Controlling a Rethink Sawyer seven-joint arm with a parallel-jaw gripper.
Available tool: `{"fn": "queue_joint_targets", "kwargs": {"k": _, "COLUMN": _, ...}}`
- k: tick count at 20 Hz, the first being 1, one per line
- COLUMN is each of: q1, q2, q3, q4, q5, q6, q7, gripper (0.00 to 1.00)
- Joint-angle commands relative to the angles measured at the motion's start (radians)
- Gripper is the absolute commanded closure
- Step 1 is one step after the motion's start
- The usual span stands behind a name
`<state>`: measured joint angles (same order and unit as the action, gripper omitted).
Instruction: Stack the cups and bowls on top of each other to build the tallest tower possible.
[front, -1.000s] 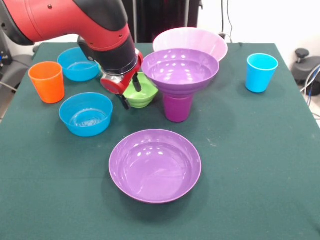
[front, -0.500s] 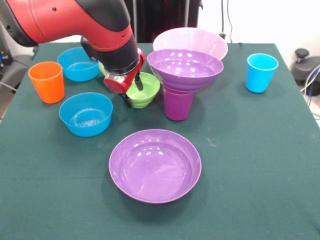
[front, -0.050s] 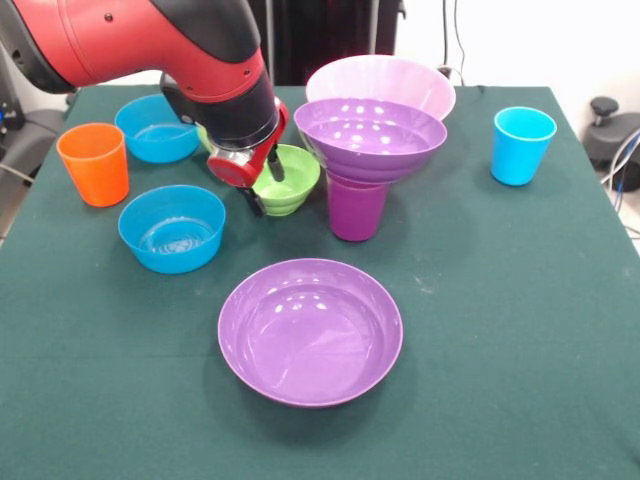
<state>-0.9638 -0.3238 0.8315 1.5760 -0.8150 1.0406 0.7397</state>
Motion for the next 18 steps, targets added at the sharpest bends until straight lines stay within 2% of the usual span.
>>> {"fn": "queue_joint_targets", "kwargs": {"k": 1, "q1": 0.036, "q2": 0.001, "q3": -0.025, "q4": 0.023, "q5": -0.068, "q6": 0.067, "q7": -0.325, "gripper": 0.00}}
{"fn": "queue_joint_targets", "kwargs": {"k": 18, "q1": 0.035, "q2": -0.017, "q3": -0.044, "q4": 0.021, "q5": -0.097, "q6": 0.081, "q7": -0.390, "gripper": 0.00}}
